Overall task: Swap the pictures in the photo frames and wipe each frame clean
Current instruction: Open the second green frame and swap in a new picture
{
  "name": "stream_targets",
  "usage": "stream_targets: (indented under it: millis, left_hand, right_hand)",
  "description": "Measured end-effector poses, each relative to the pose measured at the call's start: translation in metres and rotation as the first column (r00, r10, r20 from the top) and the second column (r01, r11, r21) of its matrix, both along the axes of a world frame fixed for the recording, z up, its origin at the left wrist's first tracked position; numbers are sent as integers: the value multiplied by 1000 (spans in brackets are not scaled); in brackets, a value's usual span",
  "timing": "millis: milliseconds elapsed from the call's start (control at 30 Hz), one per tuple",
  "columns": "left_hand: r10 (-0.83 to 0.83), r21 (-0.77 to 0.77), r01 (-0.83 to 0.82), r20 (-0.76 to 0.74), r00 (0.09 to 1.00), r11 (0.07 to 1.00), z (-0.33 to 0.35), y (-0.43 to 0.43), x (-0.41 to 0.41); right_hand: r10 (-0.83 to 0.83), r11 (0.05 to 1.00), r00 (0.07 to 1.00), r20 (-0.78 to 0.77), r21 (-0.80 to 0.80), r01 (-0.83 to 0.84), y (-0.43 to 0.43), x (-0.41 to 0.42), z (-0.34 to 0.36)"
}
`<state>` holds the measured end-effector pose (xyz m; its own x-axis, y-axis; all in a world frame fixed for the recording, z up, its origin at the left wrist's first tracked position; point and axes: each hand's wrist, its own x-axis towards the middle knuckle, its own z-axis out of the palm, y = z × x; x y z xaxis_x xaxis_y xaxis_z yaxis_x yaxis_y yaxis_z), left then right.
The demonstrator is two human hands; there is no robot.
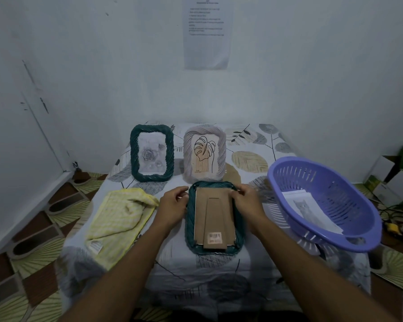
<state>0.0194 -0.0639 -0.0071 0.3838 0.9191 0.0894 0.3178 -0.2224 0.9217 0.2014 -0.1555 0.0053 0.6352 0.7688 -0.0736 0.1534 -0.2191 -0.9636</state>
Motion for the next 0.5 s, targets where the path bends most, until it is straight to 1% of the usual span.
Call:
stream_targets:
  millis: [67, 133, 200, 267, 300, 400, 500]
  left_hand:
    - [-2, 61, 5, -47, 999, 998, -2, -3, 0]
    - [2, 180, 24, -143, 990, 983, -3, -6, 0]
    - [19, 281, 56, -254, 967, 958, -4, -9, -1]
    - [24, 341, 106, -356, 934, 934, -6, -11, -4]
    - [24, 365, 125, -377, 926, 923, -7, -11, -5]
    - [5, 415, 155, -360, 933, 897, -11, -17, -12]
    - [-40, 380, 173, -333, 942, 908, -16, -27, -22]
  right_hand:
    - [66, 996, 985, 157, -70, -56, -6, 0, -3]
    - [128, 985, 945, 301, -152, -85, -7, 1, -5]
    - [192, 968, 898, 396, -229, -106, -7, 2, -6]
    - [243, 952, 869, 432, -275, -130, -8, 2, -6]
    - [256, 949, 863, 436, -283, -138, -9, 2, -6]
    - [270, 950, 853, 447, -267, -161, -21, 0, -4]
    - [285, 952, 828, 482, -242, -188, -41, -3, -5]
